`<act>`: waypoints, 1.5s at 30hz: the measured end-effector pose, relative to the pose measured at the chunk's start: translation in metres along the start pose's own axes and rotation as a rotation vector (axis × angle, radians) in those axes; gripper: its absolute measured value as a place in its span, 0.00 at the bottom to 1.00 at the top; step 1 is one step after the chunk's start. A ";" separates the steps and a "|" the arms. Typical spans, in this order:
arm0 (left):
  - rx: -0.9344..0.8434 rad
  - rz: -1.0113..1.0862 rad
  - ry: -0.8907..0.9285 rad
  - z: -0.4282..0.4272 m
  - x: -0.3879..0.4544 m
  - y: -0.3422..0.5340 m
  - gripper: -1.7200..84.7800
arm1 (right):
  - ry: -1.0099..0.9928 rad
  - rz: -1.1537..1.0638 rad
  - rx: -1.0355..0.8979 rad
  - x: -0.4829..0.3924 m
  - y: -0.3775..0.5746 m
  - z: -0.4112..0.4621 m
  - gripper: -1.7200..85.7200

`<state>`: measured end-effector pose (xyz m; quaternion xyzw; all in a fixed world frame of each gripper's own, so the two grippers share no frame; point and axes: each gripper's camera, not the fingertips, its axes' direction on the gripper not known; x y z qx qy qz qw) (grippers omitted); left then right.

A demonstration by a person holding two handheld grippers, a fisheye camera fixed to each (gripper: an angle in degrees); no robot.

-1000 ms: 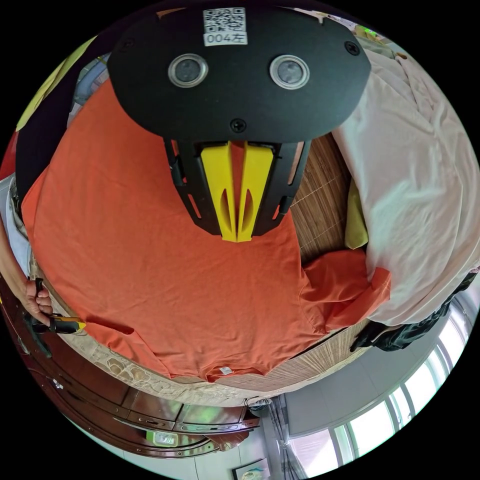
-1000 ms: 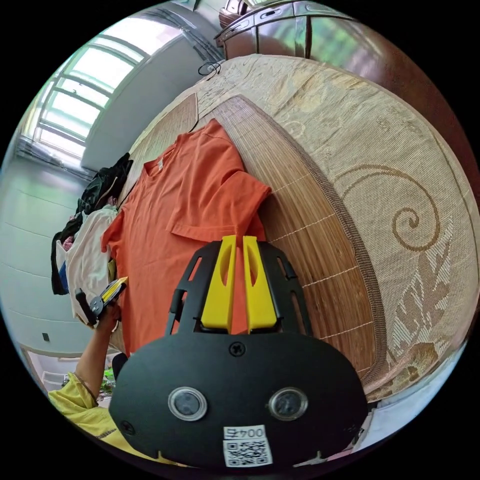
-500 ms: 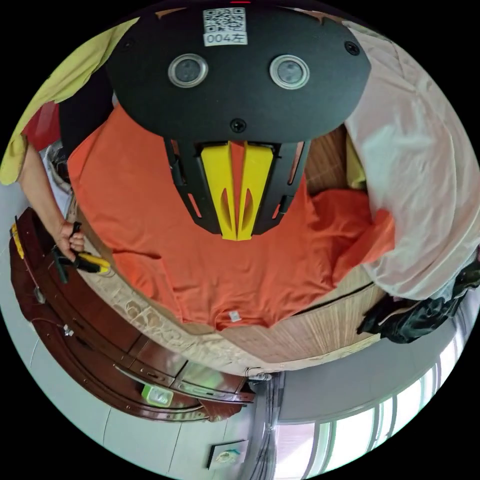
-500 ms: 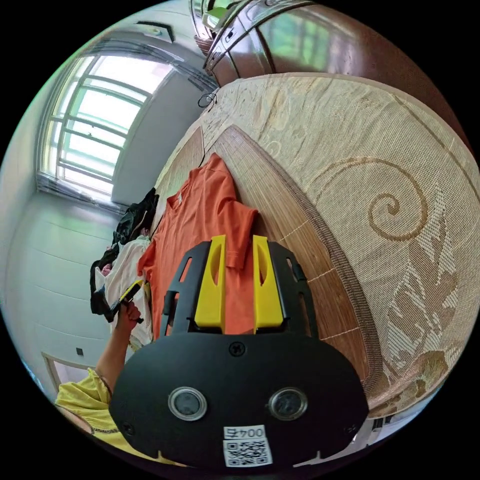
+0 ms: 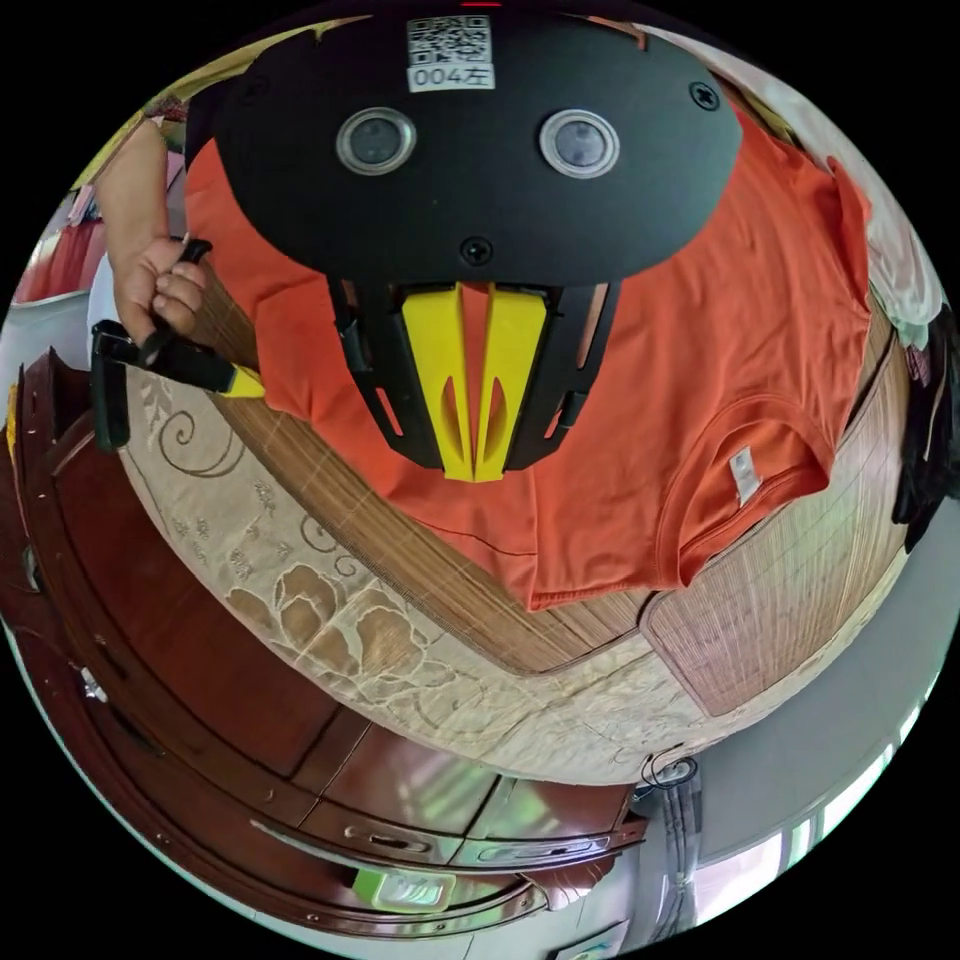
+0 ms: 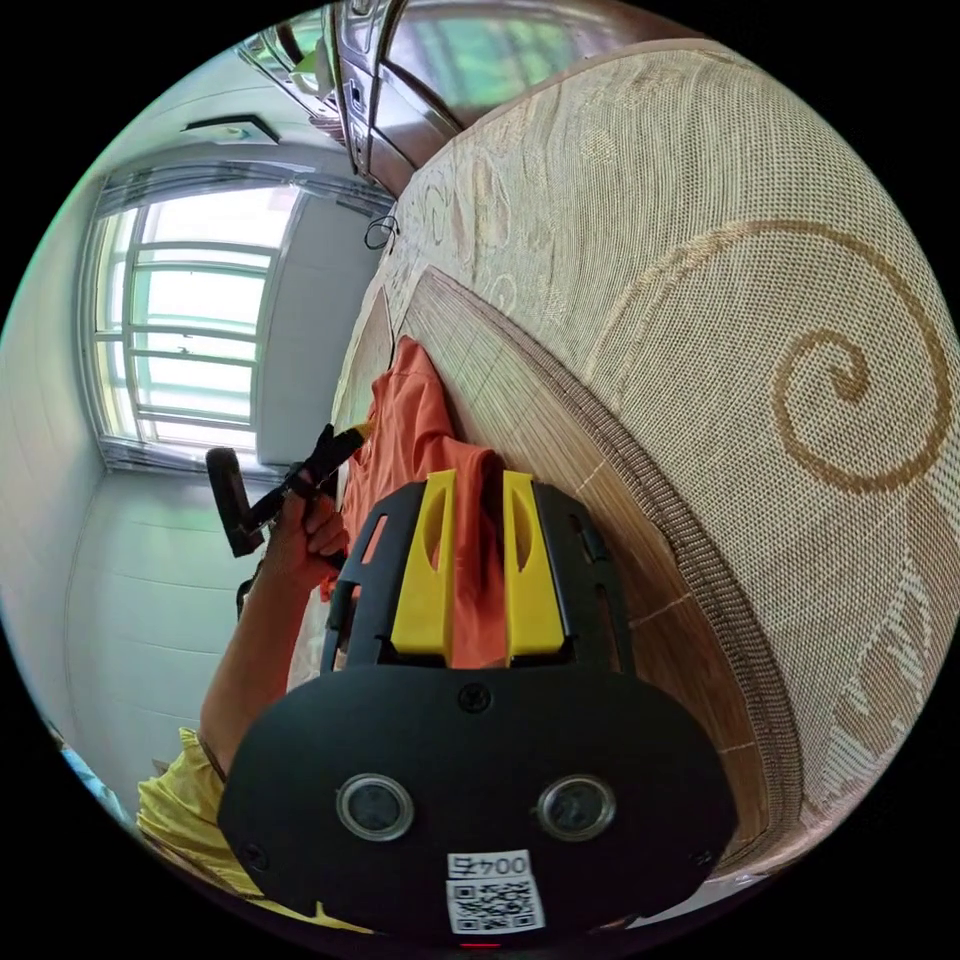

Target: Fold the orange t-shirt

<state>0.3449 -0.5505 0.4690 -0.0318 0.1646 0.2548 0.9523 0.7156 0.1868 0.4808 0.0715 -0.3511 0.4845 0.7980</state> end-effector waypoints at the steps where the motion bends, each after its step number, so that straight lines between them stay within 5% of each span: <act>1: 0.028 -0.004 -0.023 0.002 0.004 -0.001 0.03 | 0.002 -0.020 -0.016 -0.005 0.001 0.003 0.11; 12: -0.047 -0.084 -0.054 0.026 0.005 -0.013 0.02 | 0.310 -0.216 0.037 -0.062 0.039 0.008 0.02; 18: 0.172 0.001 -0.004 -0.068 -0.005 0.037 0.02 | 0.422 -0.396 0.084 -0.123 0.091 -0.021 0.03; 24: 0.120 -0.007 0.009 -0.177 -0.065 0.196 0.03 | 0.453 -0.623 -0.092 -0.195 0.197 0.002 0.06; 35: -0.058 -0.399 -0.078 -0.292 -0.133 0.525 0.06 | 0.600 -0.826 -0.300 -0.262 0.325 0.078 0.08; 45: -0.233 -0.414 -0.003 -0.290 -0.116 0.582 0.12 | 0.747 -0.828 -0.323 -0.283 0.346 0.101 0.09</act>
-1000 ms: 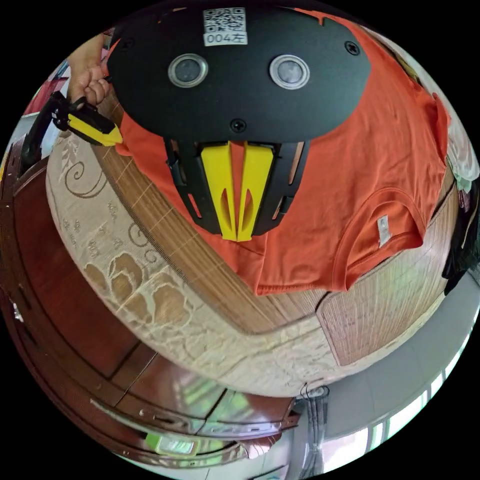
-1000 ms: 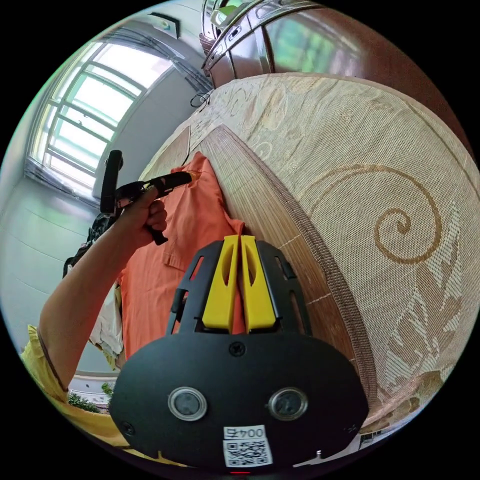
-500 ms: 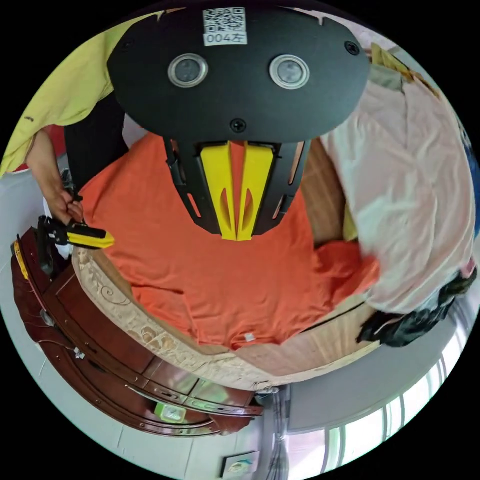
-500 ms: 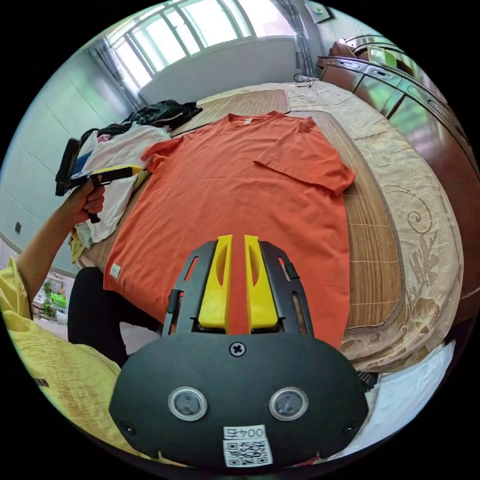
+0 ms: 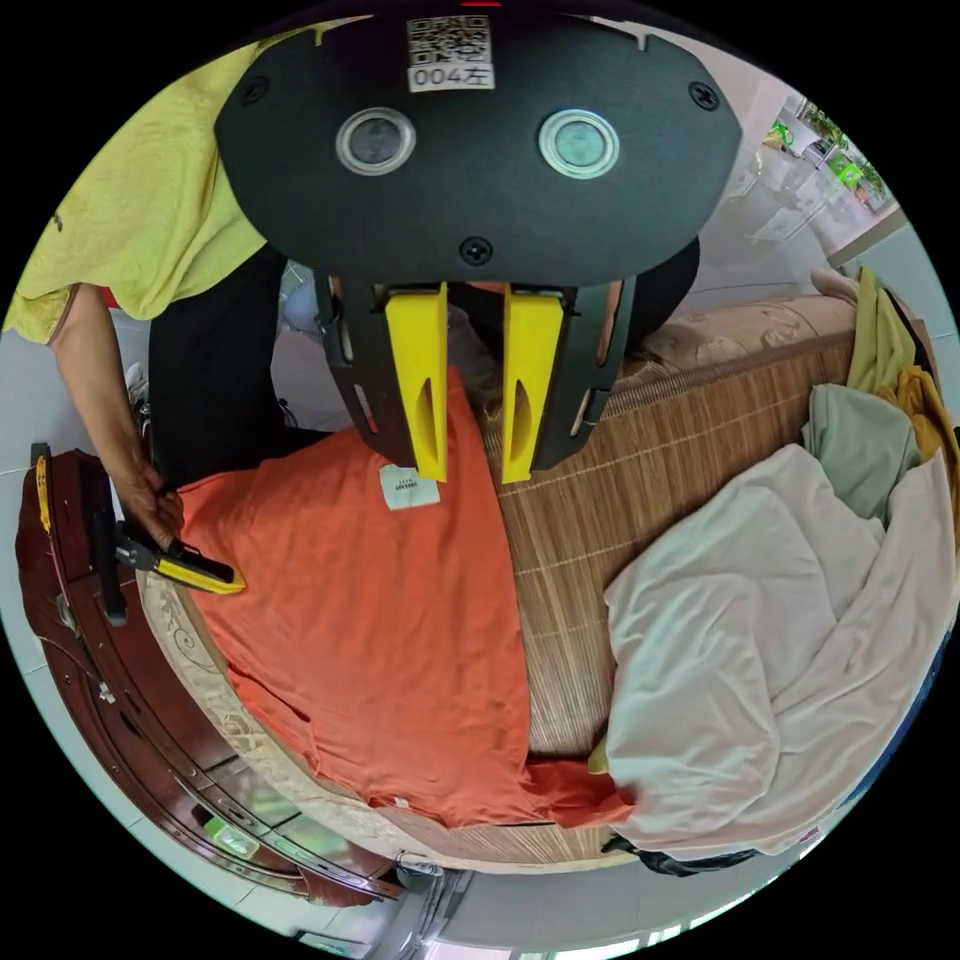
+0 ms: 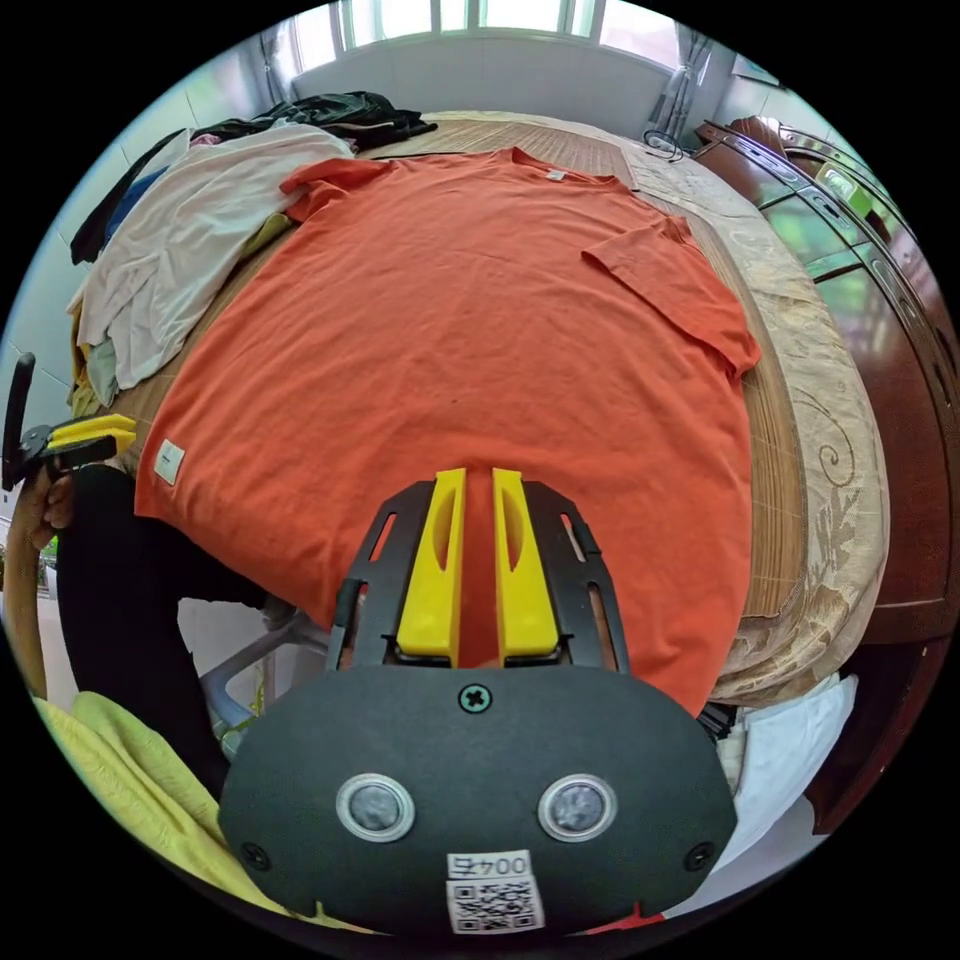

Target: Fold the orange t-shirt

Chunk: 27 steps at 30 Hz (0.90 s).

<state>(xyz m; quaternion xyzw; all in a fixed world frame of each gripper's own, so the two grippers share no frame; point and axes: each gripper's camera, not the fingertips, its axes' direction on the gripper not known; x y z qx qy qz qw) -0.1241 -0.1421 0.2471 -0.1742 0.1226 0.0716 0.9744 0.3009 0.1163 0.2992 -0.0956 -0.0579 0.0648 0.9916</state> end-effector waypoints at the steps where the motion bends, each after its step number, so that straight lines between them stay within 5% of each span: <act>1: -0.017 0.005 0.006 0.002 0.001 0.005 0.13 | -0.011 0.003 -0.006 0.002 0.000 -0.004 0.09; 12: -0.049 -0.032 0.083 0.019 -0.017 0.045 0.14 | -0.044 0.340 0.051 0.147 0.093 -0.091 0.21; 20: -0.059 0.000 0.058 0.013 -0.025 0.052 0.05 | -0.339 0.585 -0.018 0.221 0.170 -0.061 0.26; 24: -0.045 -0.007 0.093 0.004 -0.030 0.052 0.04 | -0.495 0.573 -0.045 0.226 0.182 -0.047 0.22; 27: -0.029 -0.009 0.100 -0.010 -0.034 0.052 0.04 | -0.589 0.511 0.015 0.226 0.187 -0.055 0.08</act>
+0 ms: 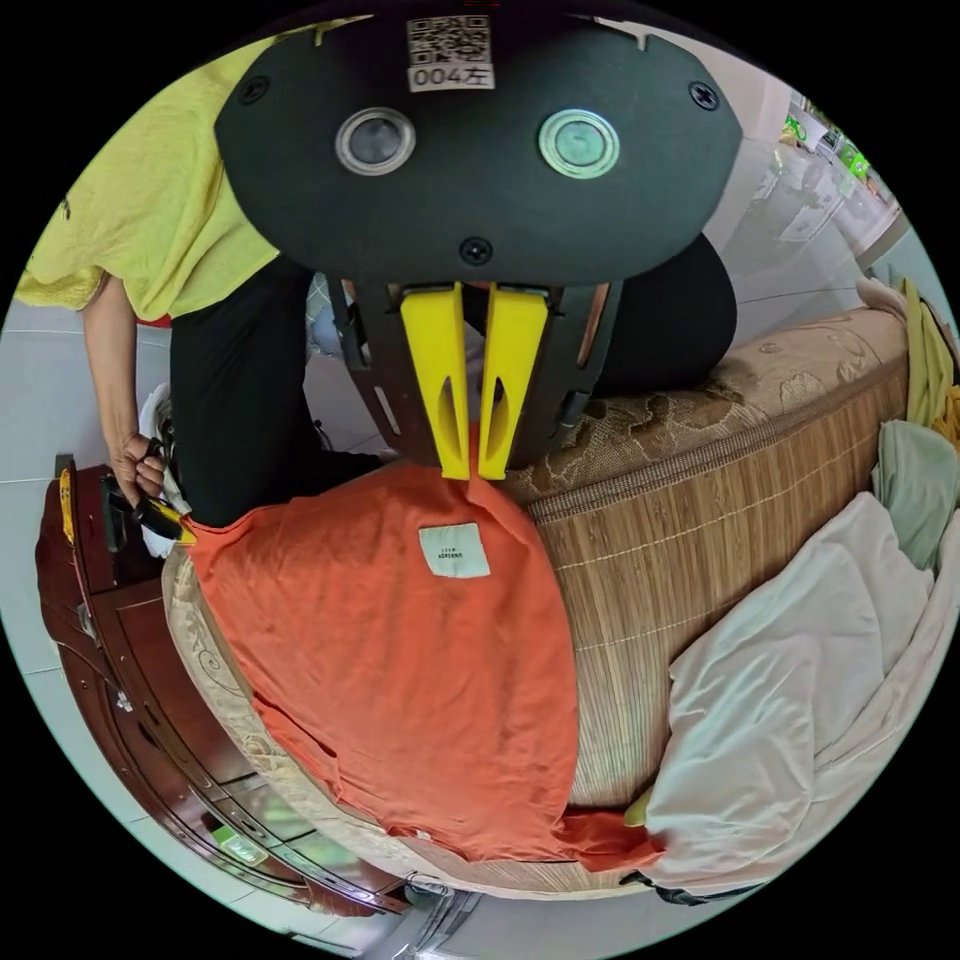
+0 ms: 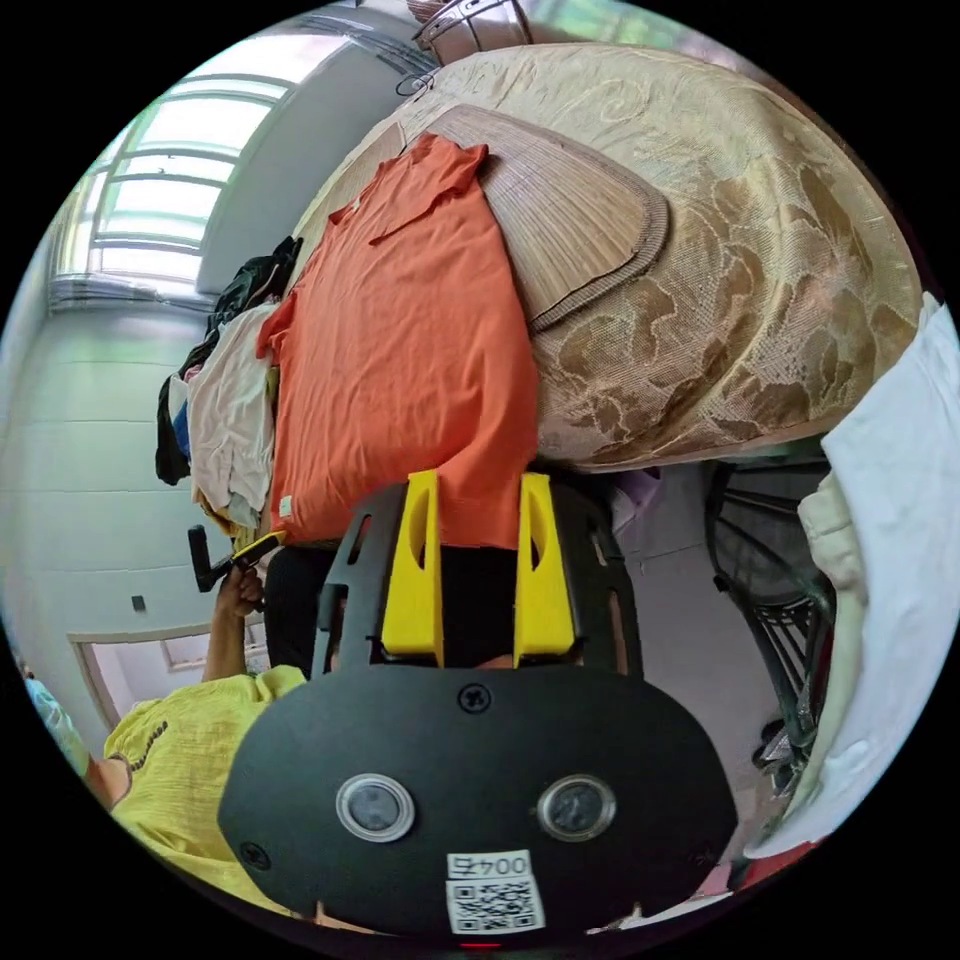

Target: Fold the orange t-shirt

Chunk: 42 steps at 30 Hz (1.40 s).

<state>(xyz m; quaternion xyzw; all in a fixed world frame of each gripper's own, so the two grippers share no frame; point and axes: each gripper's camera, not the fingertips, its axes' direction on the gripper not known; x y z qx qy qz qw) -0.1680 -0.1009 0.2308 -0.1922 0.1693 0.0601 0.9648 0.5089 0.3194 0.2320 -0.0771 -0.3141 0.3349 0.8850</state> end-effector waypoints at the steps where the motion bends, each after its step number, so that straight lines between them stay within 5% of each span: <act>1: 0.009 0.003 -0.002 -0.007 0.000 0.000 0.04 | -0.024 -0.005 0.037 -0.001 0.002 -0.007 0.04; 16: -0.012 0.067 -0.009 -0.055 0.016 0.002 0.04 | 0.099 -0.265 0.078 -0.082 -0.007 -0.071 0.02; 27: -0.114 0.143 0.003 -0.014 0.025 -0.003 0.04 | 0.204 -0.168 -0.060 -0.071 0.013 -0.033 0.04; 30: -0.083 0.158 0.009 -0.027 0.019 -0.009 0.05 | 0.396 -0.177 -0.043 -0.095 0.014 -0.027 0.08; 35: 0.117 0.237 -0.271 -0.080 0.016 -0.070 0.09 | 0.532 -0.385 -0.019 -0.188 -0.019 0.007 0.12; 42: 0.253 0.307 -0.587 -0.087 0.022 -0.210 0.13 | 0.555 -0.579 -0.079 -0.286 -0.089 0.163 0.11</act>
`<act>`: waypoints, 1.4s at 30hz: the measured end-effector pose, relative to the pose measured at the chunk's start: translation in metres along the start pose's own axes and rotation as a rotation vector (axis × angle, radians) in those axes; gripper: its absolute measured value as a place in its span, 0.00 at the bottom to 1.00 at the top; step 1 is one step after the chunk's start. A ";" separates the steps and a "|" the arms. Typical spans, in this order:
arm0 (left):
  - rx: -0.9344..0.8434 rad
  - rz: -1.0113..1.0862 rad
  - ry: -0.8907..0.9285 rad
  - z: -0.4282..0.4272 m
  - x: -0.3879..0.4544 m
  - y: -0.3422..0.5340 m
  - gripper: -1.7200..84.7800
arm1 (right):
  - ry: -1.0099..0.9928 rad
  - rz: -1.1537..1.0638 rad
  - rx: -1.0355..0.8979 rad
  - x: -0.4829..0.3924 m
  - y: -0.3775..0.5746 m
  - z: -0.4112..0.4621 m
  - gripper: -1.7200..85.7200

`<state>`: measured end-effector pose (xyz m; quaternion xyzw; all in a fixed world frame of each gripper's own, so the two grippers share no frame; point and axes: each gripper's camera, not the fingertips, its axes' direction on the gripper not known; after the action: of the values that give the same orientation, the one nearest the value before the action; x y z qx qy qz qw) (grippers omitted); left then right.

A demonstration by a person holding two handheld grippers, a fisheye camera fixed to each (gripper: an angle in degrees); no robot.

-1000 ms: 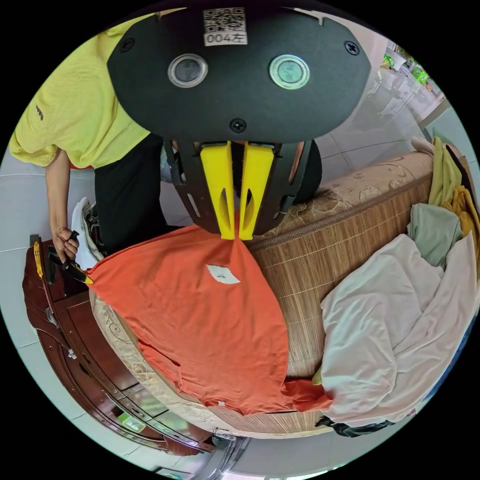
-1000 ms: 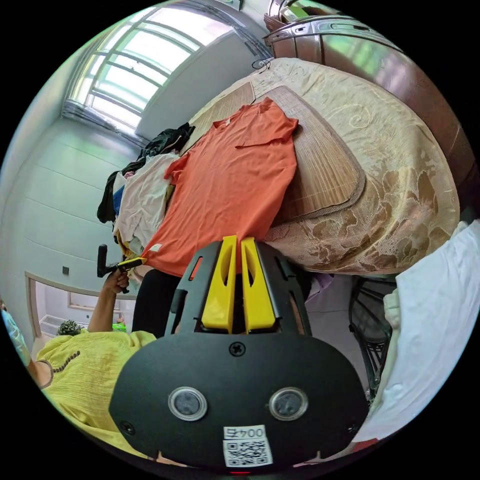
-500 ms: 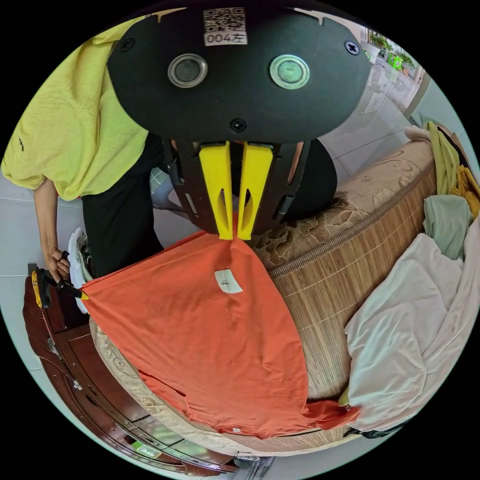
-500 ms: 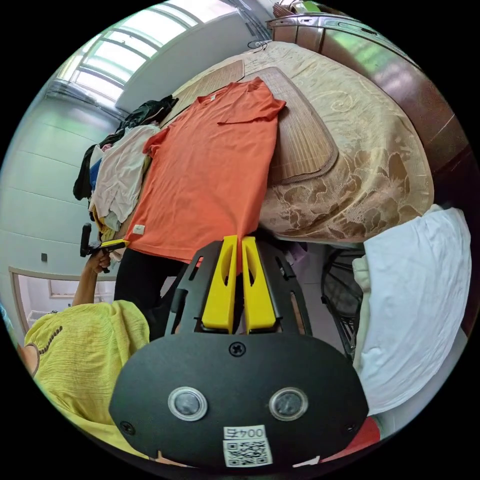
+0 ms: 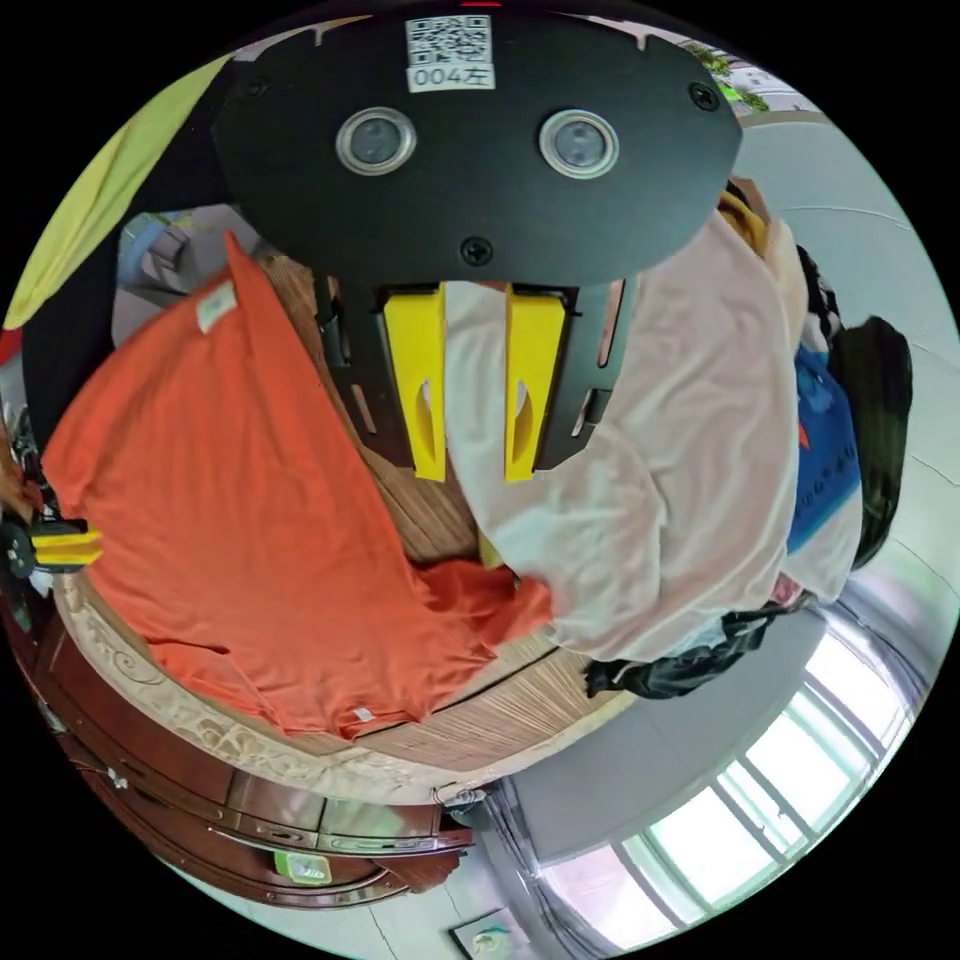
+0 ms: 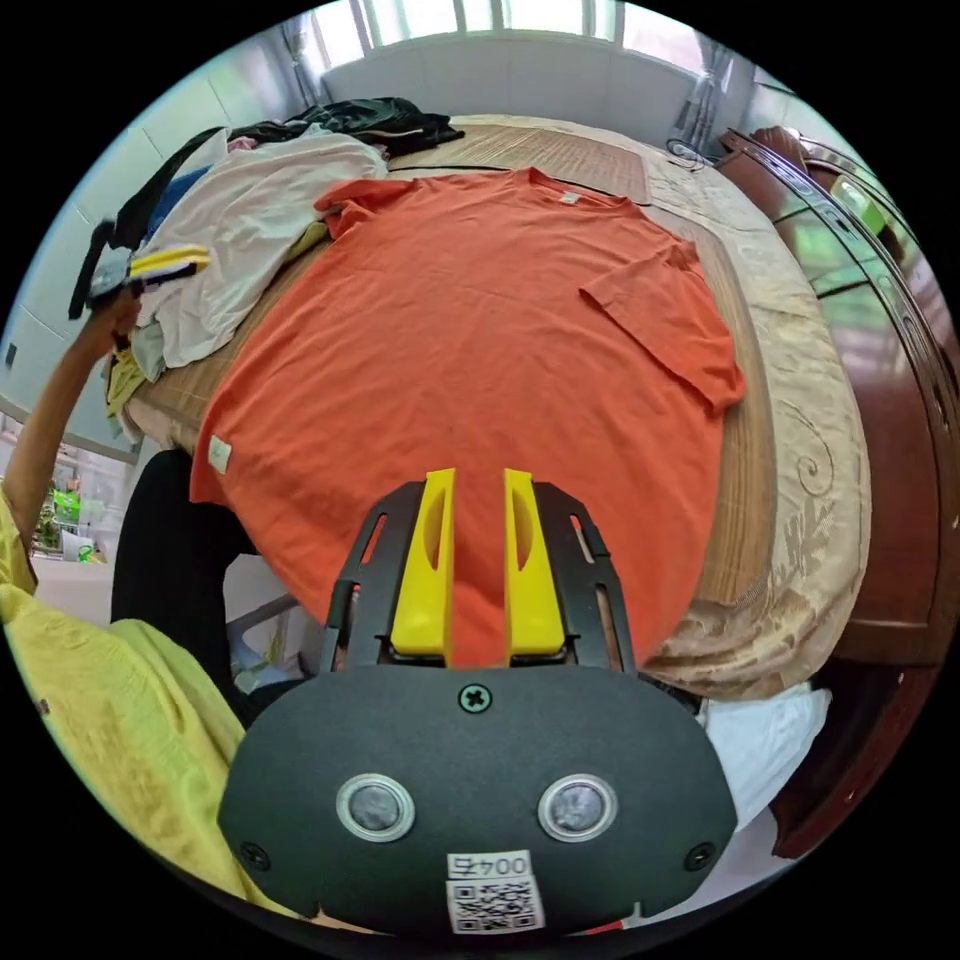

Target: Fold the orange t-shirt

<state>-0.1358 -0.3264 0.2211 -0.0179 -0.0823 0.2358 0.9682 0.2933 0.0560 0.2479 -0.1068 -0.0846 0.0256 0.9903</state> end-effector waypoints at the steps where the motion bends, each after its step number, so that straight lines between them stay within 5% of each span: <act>1: -0.007 0.015 -0.025 0.012 -0.002 -0.022 0.13 | -0.006 0.003 0.005 -0.011 -0.012 0.012 0.11; 14: -0.191 0.205 -0.202 0.139 0.005 -0.183 0.10 | 0.011 -0.024 -0.027 -0.053 -0.054 0.051 0.12; 22: -0.272 0.324 -0.248 0.144 -0.022 -0.238 0.04 | -0.014 -0.005 -0.023 -0.056 -0.065 0.059 0.12; 26: -0.488 0.213 0.044 0.142 -0.072 -0.276 0.03 | -0.020 -0.006 -0.015 -0.057 -0.067 0.063 0.12; 32: -0.465 -0.098 0.671 0.141 -0.134 -0.314 0.03 | -0.035 0.011 0.010 -0.054 -0.068 0.069 0.11; 42: -0.416 -0.094 0.832 0.197 -0.070 -0.323 0.06 | -0.043 0.020 0.044 -0.051 -0.066 0.078 0.11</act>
<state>-0.0837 -0.6458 0.4289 -0.3008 0.2666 0.1430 0.9044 0.2318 0.0042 0.3294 -0.0852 -0.1043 0.0398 0.9901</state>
